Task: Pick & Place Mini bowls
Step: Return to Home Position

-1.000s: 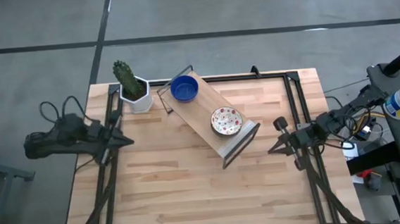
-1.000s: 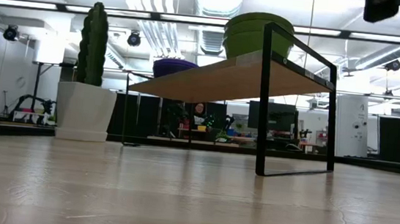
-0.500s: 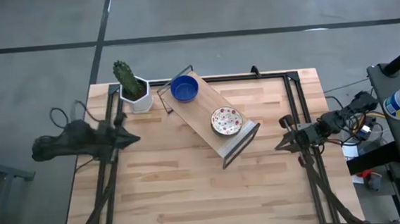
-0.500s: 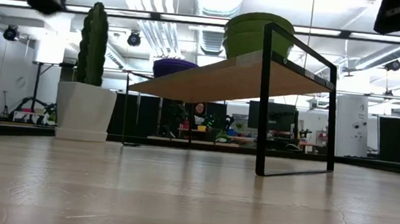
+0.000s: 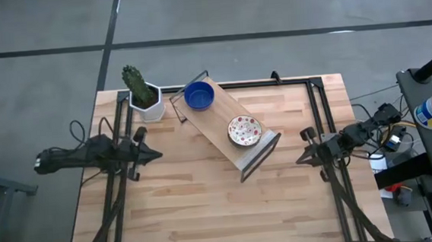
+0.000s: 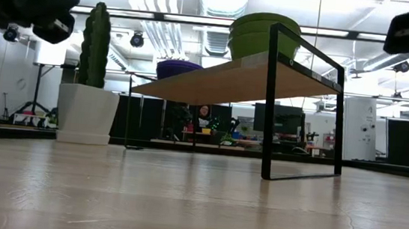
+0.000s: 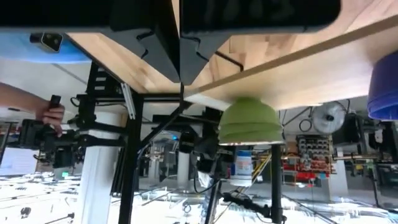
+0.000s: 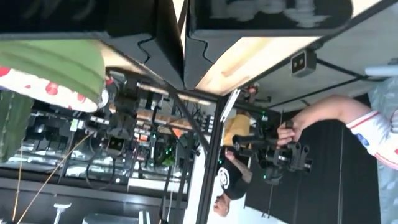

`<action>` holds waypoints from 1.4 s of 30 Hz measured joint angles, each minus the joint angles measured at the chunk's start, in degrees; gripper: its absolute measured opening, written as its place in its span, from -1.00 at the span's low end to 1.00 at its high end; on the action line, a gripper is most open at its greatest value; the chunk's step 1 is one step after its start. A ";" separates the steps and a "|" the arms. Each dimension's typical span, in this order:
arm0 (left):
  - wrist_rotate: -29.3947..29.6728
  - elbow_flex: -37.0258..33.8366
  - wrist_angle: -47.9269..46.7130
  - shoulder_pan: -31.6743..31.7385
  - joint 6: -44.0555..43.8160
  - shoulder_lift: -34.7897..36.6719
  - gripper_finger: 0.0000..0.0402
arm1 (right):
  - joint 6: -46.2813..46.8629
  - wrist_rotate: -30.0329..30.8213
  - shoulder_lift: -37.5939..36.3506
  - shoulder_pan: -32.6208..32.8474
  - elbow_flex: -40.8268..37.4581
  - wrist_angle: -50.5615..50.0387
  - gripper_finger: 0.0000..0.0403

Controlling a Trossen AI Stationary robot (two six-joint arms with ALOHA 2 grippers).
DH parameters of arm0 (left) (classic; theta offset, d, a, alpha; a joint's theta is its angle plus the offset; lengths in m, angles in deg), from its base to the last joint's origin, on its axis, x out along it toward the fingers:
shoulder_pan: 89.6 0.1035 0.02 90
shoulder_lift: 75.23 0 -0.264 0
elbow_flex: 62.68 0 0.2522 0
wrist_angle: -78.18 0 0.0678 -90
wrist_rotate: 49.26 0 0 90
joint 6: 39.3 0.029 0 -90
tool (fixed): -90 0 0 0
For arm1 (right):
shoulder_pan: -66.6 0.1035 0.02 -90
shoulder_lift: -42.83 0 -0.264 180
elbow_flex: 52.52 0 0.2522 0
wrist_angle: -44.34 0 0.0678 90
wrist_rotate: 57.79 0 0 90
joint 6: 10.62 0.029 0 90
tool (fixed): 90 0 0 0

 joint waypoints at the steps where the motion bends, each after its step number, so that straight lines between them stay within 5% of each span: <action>1: -0.04 -0.35 0.10 0.00 -0.02 0.00 -1.00 | 0.10 0.00 0.00 0.00 -0.46 0.00 -0.96; 12: -1.50 -4.39 1.16 -0.04 0.09 0.00 -1.00 | 4.35 -0.13 0.11 0.00 -3.09 -2.98 -0.96; 22: -1.32 -4.41 0.81 -0.04 -0.59 -0.20 -1.00 | -4.84 -0.15 0.17 0.00 -3.09 -2.97 -0.96; 42: -1.45 -4.50 0.92 -0.04 -0.66 -0.28 -1.00 | 0.55 -0.13 0.20 0.00 -3.09 -2.96 -0.96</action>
